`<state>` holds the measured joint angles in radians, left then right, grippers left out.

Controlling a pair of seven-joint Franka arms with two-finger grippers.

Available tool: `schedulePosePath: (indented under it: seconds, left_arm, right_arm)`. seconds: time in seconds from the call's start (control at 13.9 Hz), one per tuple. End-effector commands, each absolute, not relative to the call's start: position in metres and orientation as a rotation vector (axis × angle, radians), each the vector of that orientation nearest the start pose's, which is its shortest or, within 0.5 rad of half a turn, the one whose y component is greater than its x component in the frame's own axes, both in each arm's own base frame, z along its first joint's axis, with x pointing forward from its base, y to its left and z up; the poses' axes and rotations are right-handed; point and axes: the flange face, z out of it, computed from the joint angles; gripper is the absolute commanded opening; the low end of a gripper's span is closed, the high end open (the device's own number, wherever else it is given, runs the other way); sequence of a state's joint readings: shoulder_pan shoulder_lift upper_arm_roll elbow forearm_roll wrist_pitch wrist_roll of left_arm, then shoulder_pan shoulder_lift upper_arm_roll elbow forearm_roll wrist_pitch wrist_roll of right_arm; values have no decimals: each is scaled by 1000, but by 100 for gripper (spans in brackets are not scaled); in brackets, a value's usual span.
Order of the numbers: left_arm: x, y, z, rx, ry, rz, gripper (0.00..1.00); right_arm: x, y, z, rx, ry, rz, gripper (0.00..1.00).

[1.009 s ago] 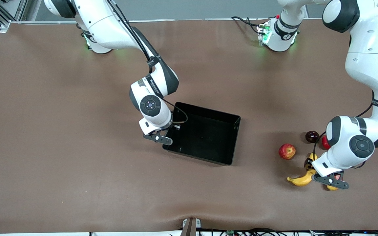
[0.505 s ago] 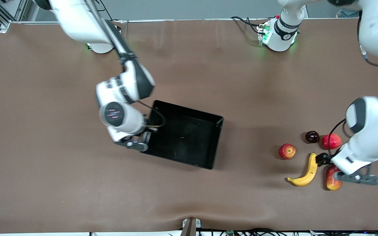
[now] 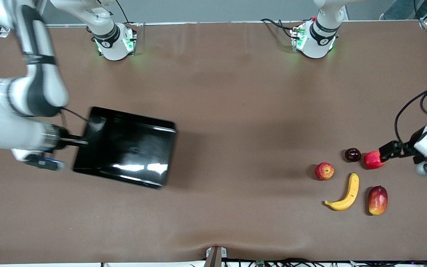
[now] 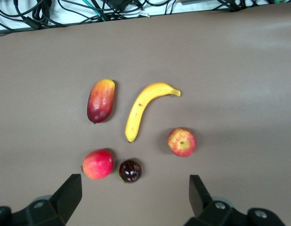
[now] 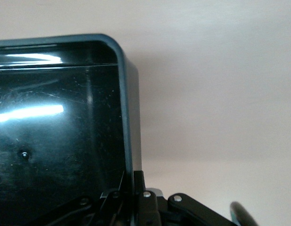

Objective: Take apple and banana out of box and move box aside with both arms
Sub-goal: 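Drag the tray away from the fruits while the left gripper withdraws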

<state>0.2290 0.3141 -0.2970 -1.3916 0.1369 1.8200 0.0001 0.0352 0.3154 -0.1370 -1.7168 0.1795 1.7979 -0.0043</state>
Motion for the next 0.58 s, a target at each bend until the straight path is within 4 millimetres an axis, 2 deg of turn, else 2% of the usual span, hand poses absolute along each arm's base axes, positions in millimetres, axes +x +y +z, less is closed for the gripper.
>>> schedulePosePath:
  seconds: [0.0, 0.07, 0.14, 0.36, 0.43, 0.5]
  left_arm:
    - [640, -16, 574, -3113, 102, -155, 100]
    - [636, -23, 579, -3112, 122, -145, 100]
    - [633, -23, 586, -3107, 124, -153, 100]
    - [625, -26, 593, -3103, 125, -142, 100]
    - [620, -31, 590, -3100, 121, -104, 100]
    - [613, -44, 588, -3093, 140, -83, 100]
  right_arm:
    - [591, -132, 381, -2951, 112, 264, 0]
    - [583, -157, 368, -2984, 89, 246, 0]
    - [573, -173, 351, -3009, 103, 237, 0]
    - [541, -208, 299, -3048, 88, 160, 0]
    - [535, -209, 282, -3059, 94, 136, 0]
    - [534, -209, 267, -3063, 97, 140, 0]
